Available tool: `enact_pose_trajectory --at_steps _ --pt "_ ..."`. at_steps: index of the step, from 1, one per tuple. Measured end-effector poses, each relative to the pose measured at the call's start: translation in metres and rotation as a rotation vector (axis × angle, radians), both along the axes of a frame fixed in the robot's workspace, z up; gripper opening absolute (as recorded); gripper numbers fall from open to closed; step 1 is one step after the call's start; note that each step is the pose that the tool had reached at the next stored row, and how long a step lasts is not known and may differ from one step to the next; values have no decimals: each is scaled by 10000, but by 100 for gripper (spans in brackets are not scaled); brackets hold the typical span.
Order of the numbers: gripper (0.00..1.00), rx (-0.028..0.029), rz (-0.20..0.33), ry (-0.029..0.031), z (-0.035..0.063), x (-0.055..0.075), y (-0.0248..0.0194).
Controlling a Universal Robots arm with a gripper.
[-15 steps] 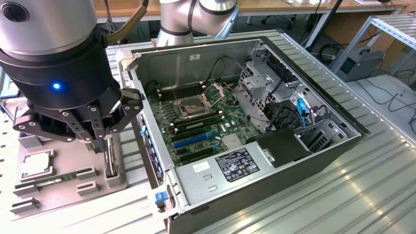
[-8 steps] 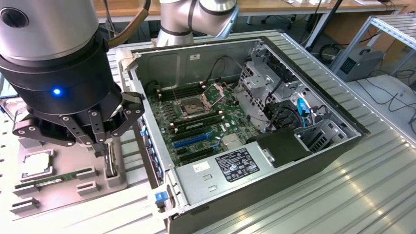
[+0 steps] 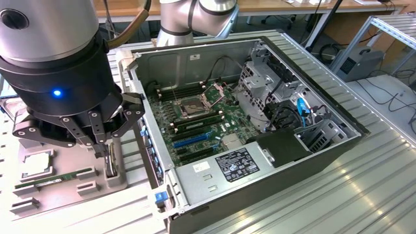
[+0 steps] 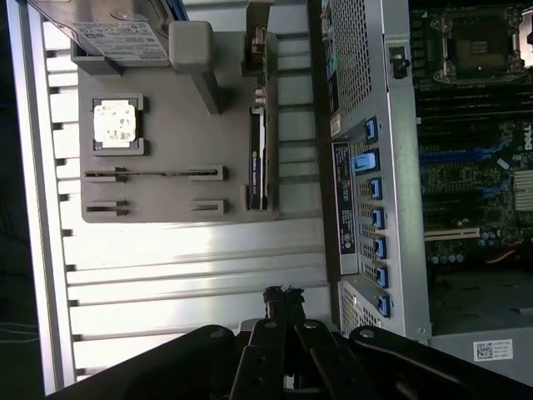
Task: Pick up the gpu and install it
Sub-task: 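Reach for the gpu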
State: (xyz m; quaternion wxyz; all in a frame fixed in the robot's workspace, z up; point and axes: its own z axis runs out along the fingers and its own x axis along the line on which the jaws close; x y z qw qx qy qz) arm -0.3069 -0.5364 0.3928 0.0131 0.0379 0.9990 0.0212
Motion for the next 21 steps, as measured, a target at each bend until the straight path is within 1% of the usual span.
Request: enact_pose_trajectory --at_steps 1,3,5,9,12,13,21 --pt "11 0 0 -1 -1 0 18" --pt "11 -10 0 1 0 0 77" --pt "11 -18 0 -1 -1 -1 147" --pt "11 -33 -1 -1 -1 -3 302" --pt "11 -39 1 -1 -1 -5 435" --pt "11 -39 0 -1 -1 -5 449" --pt "11 -40 0 0 -1 -5 450"
